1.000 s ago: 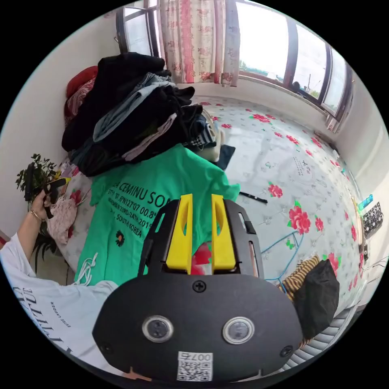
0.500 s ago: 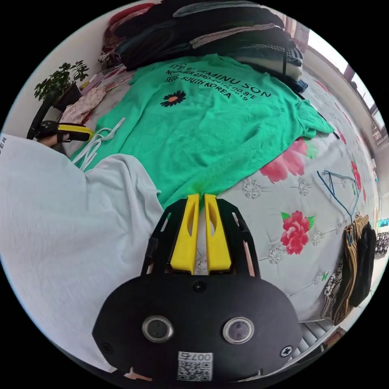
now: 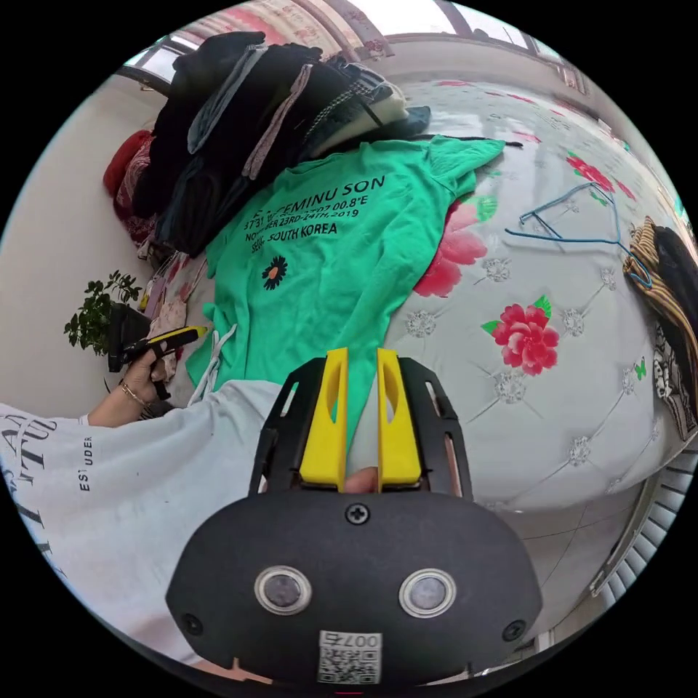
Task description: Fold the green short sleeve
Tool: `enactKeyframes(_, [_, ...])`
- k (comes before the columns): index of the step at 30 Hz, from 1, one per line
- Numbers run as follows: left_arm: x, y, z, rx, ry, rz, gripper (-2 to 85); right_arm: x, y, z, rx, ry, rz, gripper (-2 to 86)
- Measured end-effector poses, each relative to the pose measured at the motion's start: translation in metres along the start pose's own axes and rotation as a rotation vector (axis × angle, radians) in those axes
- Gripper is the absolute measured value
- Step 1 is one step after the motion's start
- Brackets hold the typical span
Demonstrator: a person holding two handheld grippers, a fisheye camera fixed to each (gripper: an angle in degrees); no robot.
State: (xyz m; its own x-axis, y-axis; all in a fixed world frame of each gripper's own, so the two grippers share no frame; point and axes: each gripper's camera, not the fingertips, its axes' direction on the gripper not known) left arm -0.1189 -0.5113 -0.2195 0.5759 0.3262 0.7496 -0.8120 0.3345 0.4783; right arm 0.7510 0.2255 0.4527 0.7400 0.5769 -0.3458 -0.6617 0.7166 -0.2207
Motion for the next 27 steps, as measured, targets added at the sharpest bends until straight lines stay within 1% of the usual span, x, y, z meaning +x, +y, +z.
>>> enactKeyframes(5, [-0.009,0.053,-0.04,0.025,-0.016,-0.053,4.6,-0.004,0.058,0.001,-0.018,0.027,-0.036,3.7])
enactKeyframes(11, [-0.009,0.078,-0.045,-0.012,-0.021,-0.148,8.2,-0.011,0.086,0.038,-0.135,0.017,-0.159,4.5])
enactKeyframes(12, [-0.009,0.077,-0.043,-0.025,-0.026,-0.15,8.4,-0.011,0.091,0.044,-0.145,0.031,-0.178,4.1])
enactKeyframes(15, [-0.001,0.07,-0.042,-0.034,-0.128,-0.115,7.5,-0.01,0.101,0.051,-0.125,0.1,-0.215,2.4])
enactKeyframes(17, [0.004,0.064,-0.048,-0.066,-0.168,-0.099,5.0,-0.008,0.102,0.052,-0.159,0.082,-0.266,1.0])
enactKeyframes(20, [0.003,0.064,-0.064,-0.097,-0.14,-0.124,3.5,0.004,0.098,0.041,-0.163,0.072,-0.275,0.2])
enactKeyframes(21, [0.002,0.067,-0.071,-0.078,-0.124,-0.141,3.3,0.01,0.098,0.028,-0.118,0.089,-0.264,0.1])
enactKeyframes(23, [-0.002,0.091,-0.112,0.071,-0.037,-0.188,2.8,0.022,0.098,0.002,-0.032,0.126,-0.242,0.0])
enactKeyframes(25, [-0.002,0.116,-0.137,0.138,0.02,-0.202,2.7,0.042,0.104,-0.028,0.044,0.094,-0.216,0.1])
enactKeyframes(27, [-0.002,0.143,-0.153,0.174,0.039,-0.214,2.8,0.054,0.114,-0.038,0.063,0.067,-0.191,0.4])
